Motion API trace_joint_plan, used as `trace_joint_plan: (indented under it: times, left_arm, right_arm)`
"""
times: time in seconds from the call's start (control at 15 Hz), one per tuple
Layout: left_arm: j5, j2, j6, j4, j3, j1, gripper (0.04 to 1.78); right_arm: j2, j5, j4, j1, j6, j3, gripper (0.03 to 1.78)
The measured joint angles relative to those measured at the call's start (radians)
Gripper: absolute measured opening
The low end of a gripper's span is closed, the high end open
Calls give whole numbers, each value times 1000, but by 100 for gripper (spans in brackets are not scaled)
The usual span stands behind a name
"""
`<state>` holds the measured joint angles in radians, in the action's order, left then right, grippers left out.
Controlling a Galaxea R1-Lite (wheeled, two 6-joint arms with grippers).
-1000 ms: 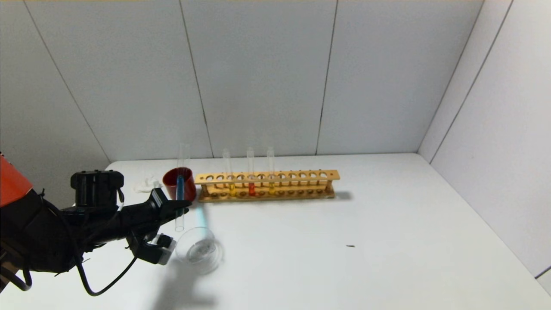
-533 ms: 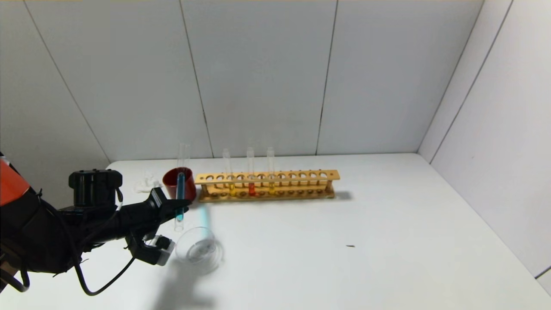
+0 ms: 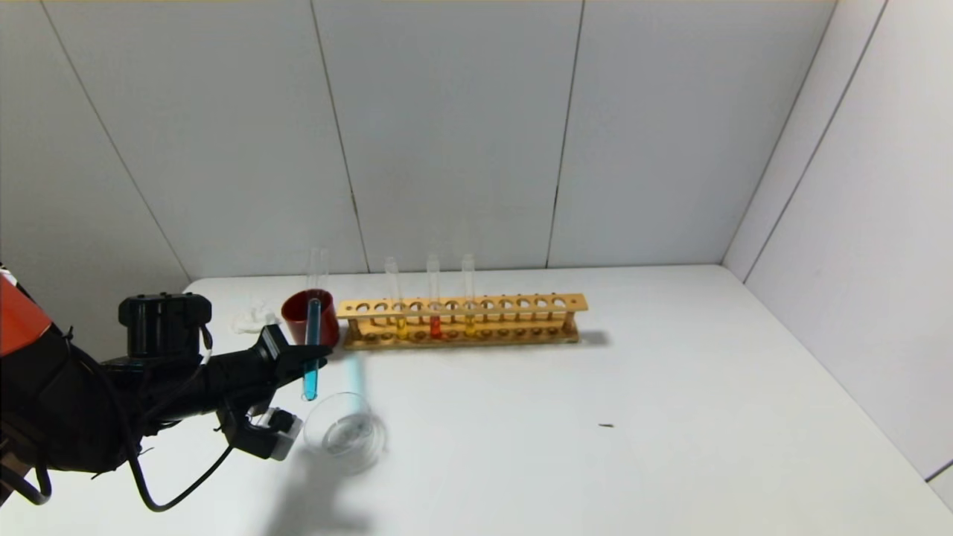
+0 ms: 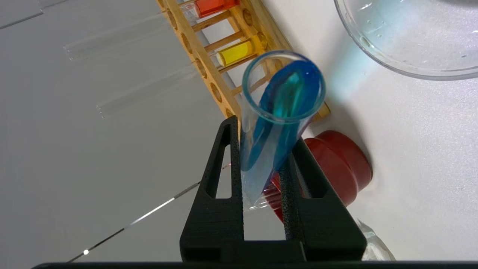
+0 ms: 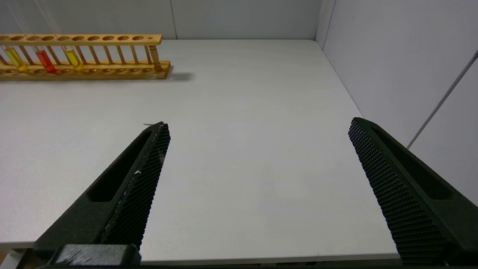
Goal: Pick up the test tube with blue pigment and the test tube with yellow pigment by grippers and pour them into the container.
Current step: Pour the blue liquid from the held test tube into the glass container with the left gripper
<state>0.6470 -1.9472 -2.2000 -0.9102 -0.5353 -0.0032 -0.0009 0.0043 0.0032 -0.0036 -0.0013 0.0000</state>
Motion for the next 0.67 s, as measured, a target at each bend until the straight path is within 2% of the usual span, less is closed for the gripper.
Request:
trace_joint_plan:
  times: [0.67]
  left_arm:
    - [14,-6,-15,-2,-1,-1,33]
  right_arm:
    - [0,0,0,0,0,0,175]
